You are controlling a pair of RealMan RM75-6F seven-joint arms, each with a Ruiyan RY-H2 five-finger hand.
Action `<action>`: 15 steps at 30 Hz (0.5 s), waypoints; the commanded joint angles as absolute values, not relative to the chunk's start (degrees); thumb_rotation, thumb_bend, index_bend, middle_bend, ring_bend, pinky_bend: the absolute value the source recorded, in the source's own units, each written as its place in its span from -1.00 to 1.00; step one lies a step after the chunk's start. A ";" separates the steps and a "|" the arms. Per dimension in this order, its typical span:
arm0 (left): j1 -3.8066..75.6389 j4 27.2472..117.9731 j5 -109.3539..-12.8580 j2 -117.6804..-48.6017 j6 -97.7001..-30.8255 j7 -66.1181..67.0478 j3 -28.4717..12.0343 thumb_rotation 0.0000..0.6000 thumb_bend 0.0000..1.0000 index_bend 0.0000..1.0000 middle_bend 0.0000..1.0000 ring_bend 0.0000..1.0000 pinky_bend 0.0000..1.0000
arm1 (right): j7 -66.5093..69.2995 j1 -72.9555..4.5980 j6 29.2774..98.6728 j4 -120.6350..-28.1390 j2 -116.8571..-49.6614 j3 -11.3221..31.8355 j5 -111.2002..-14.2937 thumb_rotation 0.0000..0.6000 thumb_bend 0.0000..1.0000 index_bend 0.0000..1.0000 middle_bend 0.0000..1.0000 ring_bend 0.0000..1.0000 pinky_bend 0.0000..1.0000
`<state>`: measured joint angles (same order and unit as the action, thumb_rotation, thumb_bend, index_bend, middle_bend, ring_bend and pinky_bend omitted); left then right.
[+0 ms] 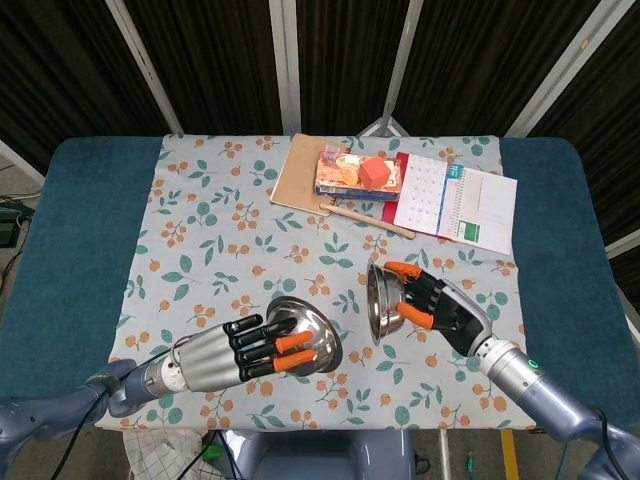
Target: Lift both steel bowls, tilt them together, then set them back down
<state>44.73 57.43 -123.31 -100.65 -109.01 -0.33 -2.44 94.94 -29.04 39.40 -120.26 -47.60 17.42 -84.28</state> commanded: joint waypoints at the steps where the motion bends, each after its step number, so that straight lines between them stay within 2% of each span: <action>1: 45.17 56.16 -123.27 -101.46 -109.17 -0.86 -2.45 1.00 -0.20 -0.13 0.09 -0.16 0.30 | 96.94 -28.82 39.99 -122.73 -45.65 16.36 -88.22 1.00 -0.22 0.27 0.23 0.22 0.64; 7: 45.55 55.23 -123.43 -101.88 -109.85 -1.10 -2.33 1.00 -0.20 -0.13 0.09 -0.16 0.30 | 99.60 -29.08 40.60 -124.87 -43.54 13.84 -93.57 1.00 -0.22 0.26 0.23 0.21 0.64; 15: 46.48 55.55 -123.54 -102.97 -108.96 -0.59 -2.10 1.00 -0.20 -0.13 0.09 -0.16 0.30 | 99.83 -30.91 41.52 -127.28 -44.20 11.22 -96.28 1.00 -0.22 0.25 0.22 0.20 0.64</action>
